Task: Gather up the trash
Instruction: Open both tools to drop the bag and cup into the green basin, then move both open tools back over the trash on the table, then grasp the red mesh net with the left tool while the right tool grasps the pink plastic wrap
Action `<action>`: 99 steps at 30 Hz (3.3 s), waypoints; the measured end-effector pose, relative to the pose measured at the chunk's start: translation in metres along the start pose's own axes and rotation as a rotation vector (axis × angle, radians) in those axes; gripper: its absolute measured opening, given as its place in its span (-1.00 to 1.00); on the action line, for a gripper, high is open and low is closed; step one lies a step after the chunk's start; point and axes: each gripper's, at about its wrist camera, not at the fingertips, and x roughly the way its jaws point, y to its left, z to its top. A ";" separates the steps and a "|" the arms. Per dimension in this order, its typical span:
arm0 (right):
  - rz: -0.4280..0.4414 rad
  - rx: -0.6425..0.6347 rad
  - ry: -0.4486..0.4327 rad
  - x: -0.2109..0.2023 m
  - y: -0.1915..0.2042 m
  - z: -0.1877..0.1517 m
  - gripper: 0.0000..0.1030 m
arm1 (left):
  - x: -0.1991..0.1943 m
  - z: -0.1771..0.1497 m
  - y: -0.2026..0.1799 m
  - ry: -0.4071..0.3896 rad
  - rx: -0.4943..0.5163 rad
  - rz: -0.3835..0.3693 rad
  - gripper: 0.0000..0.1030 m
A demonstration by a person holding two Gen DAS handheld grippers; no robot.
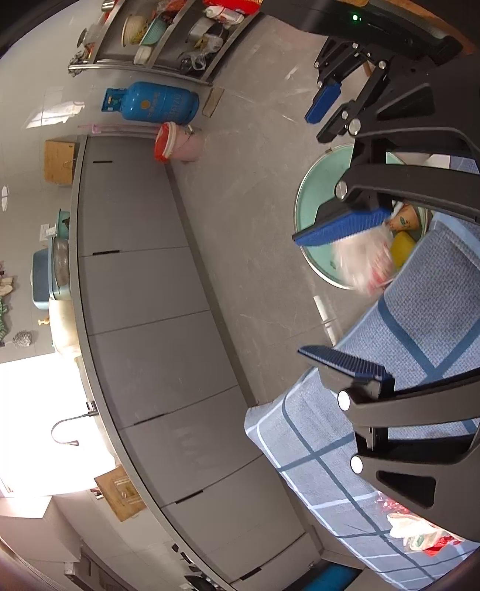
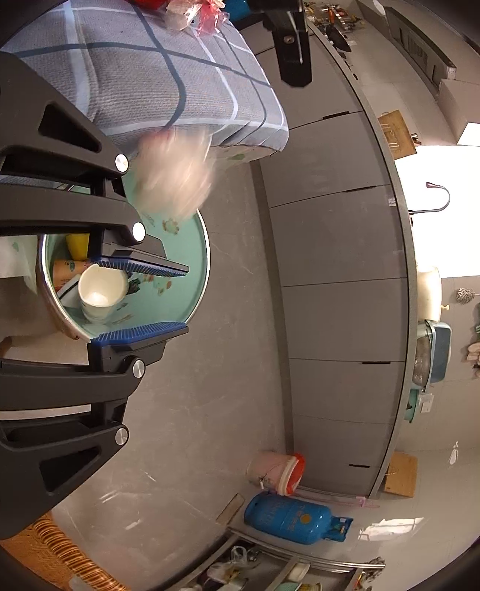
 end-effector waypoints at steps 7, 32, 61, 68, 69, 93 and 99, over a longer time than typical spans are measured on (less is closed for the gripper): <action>-0.012 0.004 -0.003 -0.023 0.004 -0.005 -0.26 | -0.023 -0.010 0.016 -0.009 -0.005 0.048 0.37; 0.153 -0.157 -0.029 -0.085 0.115 -0.005 0.00 | -0.121 -0.088 0.112 0.014 -0.122 0.221 0.52; 0.302 -0.352 -0.020 -0.103 0.232 -0.025 0.25 | -0.101 -0.194 0.254 0.236 -0.383 0.429 0.52; 0.316 -0.355 -0.024 -0.106 0.237 -0.024 0.25 | -0.090 -0.205 0.258 0.275 -0.410 0.395 -0.09; 0.320 -0.354 -0.025 -0.106 0.239 -0.023 0.26 | -0.089 -0.206 0.258 0.281 -0.419 0.371 -0.30; 0.438 -0.373 -0.028 -0.082 0.309 0.005 0.00 | -0.139 -0.182 0.273 0.136 -0.396 0.417 -0.84; 0.447 -0.382 0.000 -0.079 0.308 -0.001 -0.66 | -0.142 -0.180 0.273 0.122 -0.386 0.418 -0.84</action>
